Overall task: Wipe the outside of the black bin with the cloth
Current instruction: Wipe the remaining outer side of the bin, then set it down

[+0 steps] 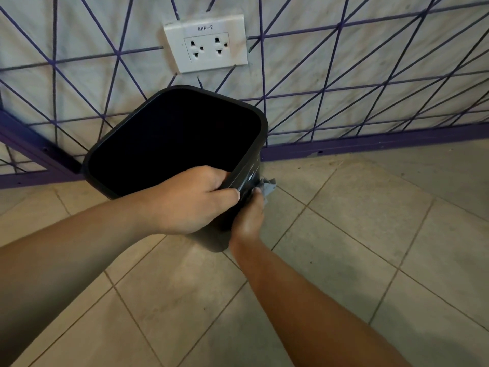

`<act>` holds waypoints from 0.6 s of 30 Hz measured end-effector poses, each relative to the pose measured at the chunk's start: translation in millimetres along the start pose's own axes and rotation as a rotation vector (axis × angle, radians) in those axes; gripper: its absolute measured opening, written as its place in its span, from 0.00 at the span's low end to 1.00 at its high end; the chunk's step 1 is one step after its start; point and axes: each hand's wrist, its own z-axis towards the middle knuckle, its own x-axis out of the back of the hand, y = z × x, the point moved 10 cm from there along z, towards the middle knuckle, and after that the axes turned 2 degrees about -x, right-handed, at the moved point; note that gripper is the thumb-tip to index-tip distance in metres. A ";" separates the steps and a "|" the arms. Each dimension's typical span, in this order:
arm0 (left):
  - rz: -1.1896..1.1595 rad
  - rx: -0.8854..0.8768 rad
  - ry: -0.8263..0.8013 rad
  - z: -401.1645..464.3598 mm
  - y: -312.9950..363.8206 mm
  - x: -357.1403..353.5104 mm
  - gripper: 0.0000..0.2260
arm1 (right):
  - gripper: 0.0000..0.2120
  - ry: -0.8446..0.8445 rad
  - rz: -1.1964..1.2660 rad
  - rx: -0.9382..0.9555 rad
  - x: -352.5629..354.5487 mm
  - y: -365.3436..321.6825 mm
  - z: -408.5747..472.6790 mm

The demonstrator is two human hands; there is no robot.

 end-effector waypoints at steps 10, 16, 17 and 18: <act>0.010 0.009 -0.011 0.2 -1.6 0.5 0.13 | 0.23 -0.048 -0.003 0.000 -4.8 -1.3 8.1; 0.025 -0.006 -0.010 -0.1 -0.7 1.8 0.16 | 0.23 -0.120 -0.024 0.068 -1.1 6.6 -8.2; 0.030 -0.003 -0.007 0.3 -2.1 1.1 0.16 | 0.25 -0.105 -0.005 0.060 0.4 2.4 4.6; 0.030 0.000 -0.006 0.3 -2.8 -0.2 0.15 | 0.25 -0.071 0.014 0.043 2.1 -2.7 12.2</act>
